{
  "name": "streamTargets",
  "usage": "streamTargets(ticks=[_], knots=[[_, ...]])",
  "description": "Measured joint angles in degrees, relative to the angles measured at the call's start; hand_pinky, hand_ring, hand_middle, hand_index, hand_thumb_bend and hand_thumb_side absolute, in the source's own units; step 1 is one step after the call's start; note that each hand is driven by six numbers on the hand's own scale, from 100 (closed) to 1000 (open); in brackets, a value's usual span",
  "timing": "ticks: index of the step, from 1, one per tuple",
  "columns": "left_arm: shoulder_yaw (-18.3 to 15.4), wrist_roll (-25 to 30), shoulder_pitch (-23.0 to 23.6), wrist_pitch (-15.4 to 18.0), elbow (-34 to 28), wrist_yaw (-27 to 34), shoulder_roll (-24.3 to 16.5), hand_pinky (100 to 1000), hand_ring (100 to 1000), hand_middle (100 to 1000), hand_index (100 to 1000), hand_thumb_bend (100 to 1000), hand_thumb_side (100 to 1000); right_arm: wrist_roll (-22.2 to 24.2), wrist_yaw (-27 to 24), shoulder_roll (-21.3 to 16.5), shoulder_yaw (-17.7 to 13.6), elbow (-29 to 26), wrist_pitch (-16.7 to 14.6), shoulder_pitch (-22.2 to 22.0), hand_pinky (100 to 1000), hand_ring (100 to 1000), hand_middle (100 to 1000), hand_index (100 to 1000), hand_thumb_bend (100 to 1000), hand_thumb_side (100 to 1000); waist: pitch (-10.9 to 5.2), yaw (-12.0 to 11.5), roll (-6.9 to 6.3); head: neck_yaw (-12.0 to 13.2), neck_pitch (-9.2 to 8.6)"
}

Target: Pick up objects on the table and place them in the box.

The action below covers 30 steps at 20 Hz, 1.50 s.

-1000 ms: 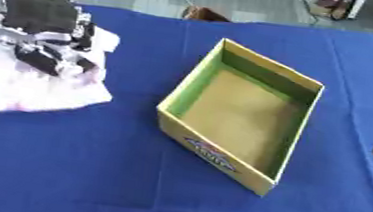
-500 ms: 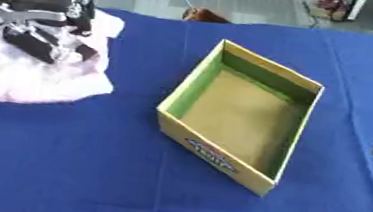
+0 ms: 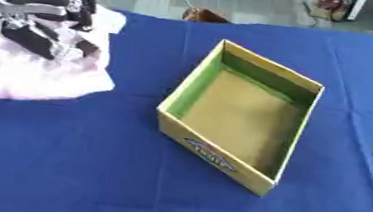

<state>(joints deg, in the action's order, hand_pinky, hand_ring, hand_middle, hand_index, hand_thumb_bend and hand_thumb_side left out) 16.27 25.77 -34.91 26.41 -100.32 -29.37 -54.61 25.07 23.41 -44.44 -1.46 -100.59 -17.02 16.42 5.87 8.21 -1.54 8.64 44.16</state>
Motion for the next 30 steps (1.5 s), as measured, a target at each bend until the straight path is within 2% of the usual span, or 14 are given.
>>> streamTargets(ticks=[5, 9, 13, 16, 20, 30], knots=[[1.85, 2.22, -7.26, 0.65, -0.11, 3.00, 4.38, 100, 100, 100, 100, 100, 164, 0.17, -0.02, 0.00, 0.05, 0.00, -0.11, 0.00, 653, 755, 881, 929, 755, 612, -0.33, 0.00, 0.01, 0.01, 0.00], [4.45, 5.07, -15.35, 1.13, 1.36, 4.91, 11.82, 100, 100, 100, 100, 100, 166, 0.60, -0.12, 0.05, 0.53, 0.01, -0.20, 0.03, 652, 754, 880, 929, 760, 610, -0.62, 0.32, 0.14, 0.15, 0.00], [6.90, 7.79, -20.33, 1.81, 4.20, 5.70, 19.99, 100, 100, 100, 100, 100, 178, 1.12, -0.47, 0.35, 1.10, 0.01, -0.45, 0.47, 651, 753, 880, 929, 767, 605, -0.62, 1.34, 0.35, 1.37, 0.00], [8.06, 8.83, -21.65, 1.98, 6.30, 5.71, 24.67, 100, 100, 100, 100, 100, 183, 1.65, -0.66, 0.85, 1.47, 0.02, -0.57, 1.08, 650, 753, 879, 929, 770, 604, -0.62, 1.88, 0.62, 2.17, 0.00], [8.74, 9.20, -22.38, 1.98, 8.46, 5.44, 28.25, 100, 100, 100, 100, 100, 183, 2.07, -1.03, 1.22, 1.78, 0.02, -0.68, 1.27, 650, 753, 879, 929, 773, 602, -0.58, 2.40, 0.63, 2.70, 0.00], [9.07, 9.00, -22.85, 2.33, 9.91, 4.83, 29.79, 100, 100, 100, 100, 100, 187, 2.24, -1.11, 1.29, 1.79, 0.02, -0.67, 1.56, 652, 754, 879, 929, 776, 599, -0.29, 2.67, 0.94, 3.09, 0.00]])
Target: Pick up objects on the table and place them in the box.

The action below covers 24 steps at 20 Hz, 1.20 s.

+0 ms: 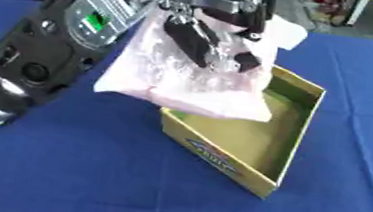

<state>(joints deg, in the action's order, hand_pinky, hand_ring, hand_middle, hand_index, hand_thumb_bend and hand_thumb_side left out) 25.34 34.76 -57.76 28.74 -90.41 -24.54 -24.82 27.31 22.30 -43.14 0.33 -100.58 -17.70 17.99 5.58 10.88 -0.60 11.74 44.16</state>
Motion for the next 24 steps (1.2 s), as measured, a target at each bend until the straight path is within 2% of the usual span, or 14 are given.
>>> streamTargets(ticks=[10, 16, 18, 19, 20, 21, 22, 23, 24], knots=[[0.10, -1.34, -0.06, 1.34, 4.05, -3.18, 2.98, 100, 100, 100, 100, 100, 193, 1.22, -0.66, 0.59, 0.69, 0.00, -0.23, 0.35, 648, 749, 872, 927, 777, 584, 0.94, 1.86, 0.36, 0.94, 0.00], [0.47, -4.44, -0.06, 4.45, 9.57, -7.48, 6.00, 100, 100, 100, 100, 100, 193, 3.04, -1.46, 1.56, 1.61, -0.02, -0.49, 1.56, 647, 748, 863, 927, 780, 577, 2.29, 3.74, 0.50, 2.29, 0.00], [0.46, -5.88, -0.02, 5.89, 11.22, -9.12, 6.78, 100, 100, 100, 100, 100, 167, 3.63, -1.67, 1.74, 1.88, -0.02, -0.55, 1.83, 647, 747, 856, 926, 782, 573, 2.67, 4.18, 0.63, 2.59, 0.00], [0.45, -6.71, 0.02, 6.68, 11.92, -9.93, 7.05, 100, 100, 100, 161, 126, 145, 3.91, -1.80, 1.85, 2.03, -0.03, -0.56, 2.01, 647, 747, 849, 926, 783, 572, 2.76, 4.29, 0.68, 2.69, 0.00], [0.45, -7.56, 0.04, 7.48, 12.54, -10.81, 7.33, 100, 100, 100, 161, 126, 145, 4.13, -1.93, 2.00, 2.11, -0.03, -0.55, 2.08, 647, 747, 849, 926, 783, 572, 2.84, 4.36, 0.68, 2.86, 0.00], [0.46, -8.41, 0.07, 8.25, 13.04, -11.73, 7.56, 117, 100, 270, 363, 274, 190, 4.35, -1.98, 2.03, 2.14, -0.03, -0.54, 2.08, 648, 747, 842, 925, 784, 570, 2.94, 4.41, 0.68, 3.00, 0.00], [0.46, -9.19, 0.10, 9.03, 13.52, -12.71, 7.72, 144, 116, 305, 400, 284, 217, 4.54, -2.00, 2.03, 2.17, -0.03, -0.47, 2.09, 648, 747, 842, 925, 784, 570, 2.97, 4.48, 0.68, 3.01, 0.00], [0.46, -9.95, 0.23, 9.78, 13.88, -13.71, 7.92, 435, 483, 626, 689, 375, 472, 4.73, -2.01, 2.03, 2.22, -0.03, -0.48, 2.15, 648, 747, 833, 925, 786, 568, 2.97, 4.51, 0.68, 3.01, 0.00], [0.56, -10.56, 0.32, 10.46, 14.21, -14.85, 8.01, 535, 619, 732, 750, 386, 534, 4.95, -2.03, 2.03, 2.30, -0.03, -0.45, 2.27, 648, 746, 832, 925, 786, 567, 2.98, 4.53, 0.68, 3.01, 0.00]])
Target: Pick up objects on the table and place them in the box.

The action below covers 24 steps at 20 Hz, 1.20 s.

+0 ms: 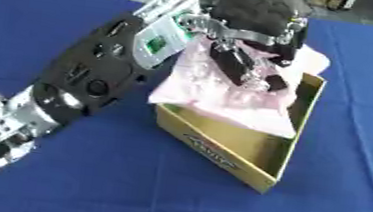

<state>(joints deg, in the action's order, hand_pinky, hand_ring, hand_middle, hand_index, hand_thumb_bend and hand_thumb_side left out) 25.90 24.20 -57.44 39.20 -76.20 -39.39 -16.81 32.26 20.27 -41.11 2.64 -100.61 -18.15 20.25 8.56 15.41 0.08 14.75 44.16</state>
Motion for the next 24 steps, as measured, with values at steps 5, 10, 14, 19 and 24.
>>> streamTargets(ticks=[5, 10, 14, 19, 24], knots=[[0.19, -1.55, 0.22, 1.65, 1.53, -5.58, 0.46, 753, 883, 908, 865, 387, 708, 0.75, -0.38, 0.03, 0.17, 0.02, 0.12, 0.22, 645, 737, 830, 925, 788, 562, 0.01, 0.00, 0.01, 0.08, 0.00], [0.19, -2.04, 0.26, 2.14, 2.00, -8.96, 0.46, 787, 912, 933, 879, 389, 723, 1.31, -0.73, 0.25, 0.28, 0.04, 0.22, 0.22, 644, 737, 831, 925, 791, 561, 0.01, -0.01, 0.01, 0.50, 0.00], [0.19, -2.29, 0.28, 2.39, 2.23, -10.09, 0.46, 802, 920, 942, 888, 378, 729, 1.43, -0.83, 0.29, 0.46, 0.06, 0.16, 0.22, 644, 738, 829, 925, 793, 560, 0.01, -0.04, 0.01, 0.52, 0.00], [0.19, -2.55, 0.51, 2.65, 2.24, -10.68, 0.46, 813, 927, 944, 889, 369, 734, 1.50, -0.88, 0.29, 0.48, 0.27, 0.10, 0.22, 645, 739, 830, 925, 796, 560, 0.01, -0.17, 0.07, 0.52, 0.00], [0.19, -2.78, 0.51, 2.89, 2.24, -11.08, 0.46, 818, 928, 940, 888, 367, 733, 1.52, -0.88, 0.29, 0.48, 0.35, 0.08, 0.22, 645, 739, 830, 925, 798, 560, 0.01, -0.20, 0.17, 0.53, 0.00]])
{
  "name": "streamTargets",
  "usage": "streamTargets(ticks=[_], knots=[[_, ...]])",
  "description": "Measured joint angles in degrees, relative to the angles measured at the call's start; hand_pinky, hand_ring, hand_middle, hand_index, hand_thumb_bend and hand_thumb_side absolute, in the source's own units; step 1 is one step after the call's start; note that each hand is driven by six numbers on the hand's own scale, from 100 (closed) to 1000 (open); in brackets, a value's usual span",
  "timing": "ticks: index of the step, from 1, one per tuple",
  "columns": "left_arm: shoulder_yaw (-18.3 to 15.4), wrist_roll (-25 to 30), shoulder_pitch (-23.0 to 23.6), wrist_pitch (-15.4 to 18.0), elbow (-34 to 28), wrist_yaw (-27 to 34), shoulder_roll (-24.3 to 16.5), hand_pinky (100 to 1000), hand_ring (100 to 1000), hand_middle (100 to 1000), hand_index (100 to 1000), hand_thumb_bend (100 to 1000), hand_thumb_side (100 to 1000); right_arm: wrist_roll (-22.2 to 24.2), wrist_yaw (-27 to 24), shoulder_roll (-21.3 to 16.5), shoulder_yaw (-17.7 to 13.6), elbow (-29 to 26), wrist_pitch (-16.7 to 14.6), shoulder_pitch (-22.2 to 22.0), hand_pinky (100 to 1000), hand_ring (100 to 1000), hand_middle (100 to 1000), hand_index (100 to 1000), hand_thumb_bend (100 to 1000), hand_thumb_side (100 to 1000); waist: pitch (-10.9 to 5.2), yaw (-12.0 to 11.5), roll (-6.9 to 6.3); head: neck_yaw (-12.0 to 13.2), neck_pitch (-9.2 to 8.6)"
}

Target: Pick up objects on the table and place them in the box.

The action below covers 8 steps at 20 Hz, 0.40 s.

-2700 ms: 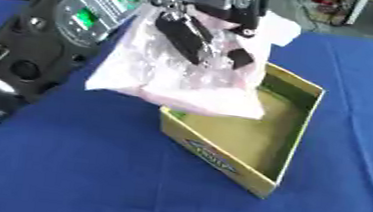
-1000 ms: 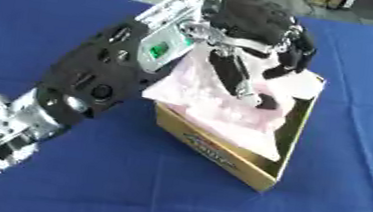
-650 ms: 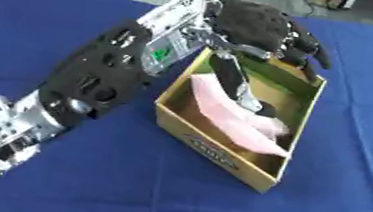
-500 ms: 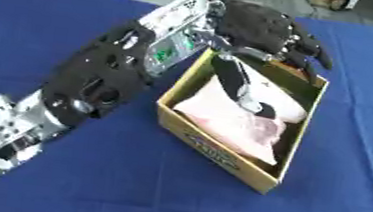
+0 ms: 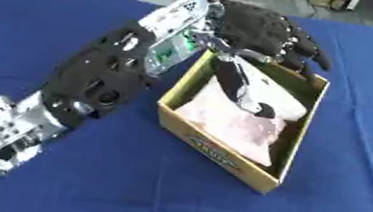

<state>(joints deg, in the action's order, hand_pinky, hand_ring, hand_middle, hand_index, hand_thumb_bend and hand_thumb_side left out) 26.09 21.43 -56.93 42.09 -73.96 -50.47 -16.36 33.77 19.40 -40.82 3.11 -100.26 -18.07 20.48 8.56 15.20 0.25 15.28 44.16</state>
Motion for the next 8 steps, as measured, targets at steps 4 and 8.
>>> streamTargets(ticks=[4, 8], knots=[[0.00, -0.03, 0.00, 0.03, 0.00, -0.05, 0.00, 820, 928, 938, 884, 364, 731, 0.00, 0.00, 0.00, 0.00, 0.00, 0.00, 0.00, 644, 738, 830, 925, 800, 560, 0.00, 0.00, 0.00, 0.00, 0.00], [0.00, -0.02, 0.01, 0.03, -0.01, -0.05, 0.00, 812, 924, 940, 892, 355, 732, -0.01, 0.00, 0.00, 0.00, 0.01, 0.00, 0.00, 645, 741, 834, 924, 802, 561, 0.00, -0.02, 0.01, 0.00, 0.00]])
